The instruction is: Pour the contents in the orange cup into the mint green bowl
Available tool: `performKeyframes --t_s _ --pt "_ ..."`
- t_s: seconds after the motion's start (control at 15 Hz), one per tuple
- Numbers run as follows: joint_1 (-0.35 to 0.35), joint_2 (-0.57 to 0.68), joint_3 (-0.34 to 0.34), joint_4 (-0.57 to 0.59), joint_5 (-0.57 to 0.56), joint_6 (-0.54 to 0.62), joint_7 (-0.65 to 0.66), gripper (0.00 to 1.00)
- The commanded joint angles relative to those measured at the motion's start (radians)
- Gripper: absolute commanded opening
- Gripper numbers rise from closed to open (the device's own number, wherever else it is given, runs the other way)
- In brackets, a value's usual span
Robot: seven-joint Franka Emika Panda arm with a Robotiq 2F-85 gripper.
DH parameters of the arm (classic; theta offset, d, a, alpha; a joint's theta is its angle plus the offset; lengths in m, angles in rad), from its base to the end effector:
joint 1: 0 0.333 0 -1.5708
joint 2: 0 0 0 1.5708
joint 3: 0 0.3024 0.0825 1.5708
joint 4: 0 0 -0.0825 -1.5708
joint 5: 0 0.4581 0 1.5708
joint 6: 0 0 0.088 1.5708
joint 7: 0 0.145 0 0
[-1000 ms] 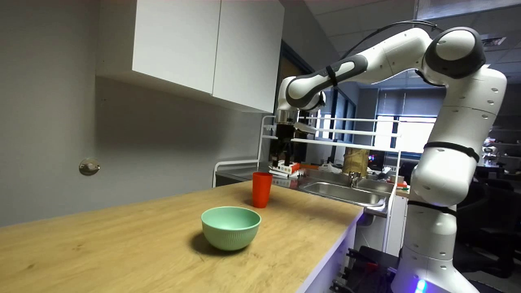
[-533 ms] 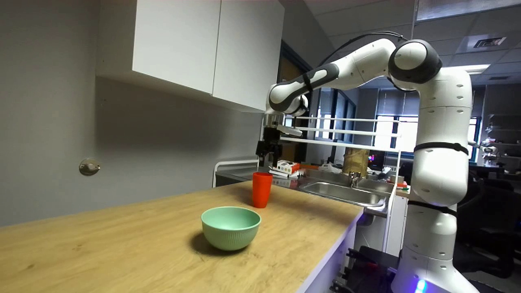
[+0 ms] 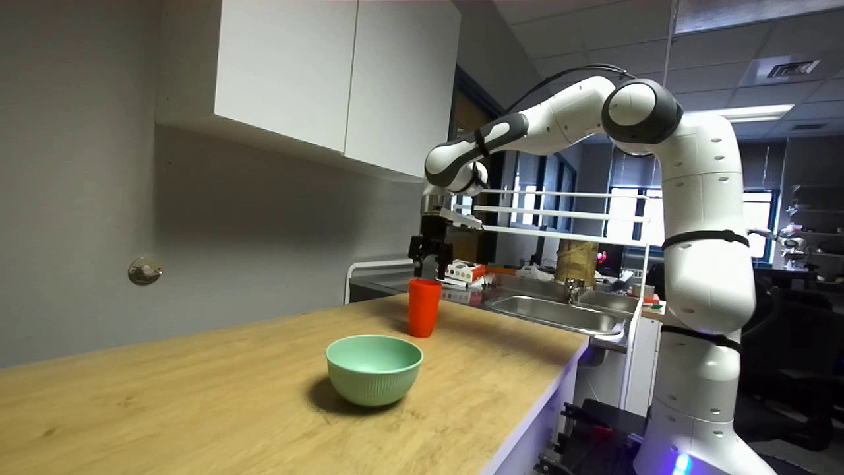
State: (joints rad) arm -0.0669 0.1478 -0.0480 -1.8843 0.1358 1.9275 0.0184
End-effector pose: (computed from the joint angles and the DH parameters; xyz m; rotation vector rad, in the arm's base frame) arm 0.6433 -0.0595 0.3374 -3.0023 0.2820 0.1485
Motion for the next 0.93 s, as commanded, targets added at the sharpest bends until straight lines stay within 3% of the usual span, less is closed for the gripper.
performKeyframes --t_s 0.0,0.8,0.87 --pt "-0.012 -0.005 -0.004 0.028 0.038 -0.052 -0.024 1.0" --pt "-0.015 0.032 -0.001 -0.005 0.059 -0.067 -0.038 1.0" --pt "-0.014 0.035 -0.001 -0.009 0.056 -0.064 -0.036 0.75"
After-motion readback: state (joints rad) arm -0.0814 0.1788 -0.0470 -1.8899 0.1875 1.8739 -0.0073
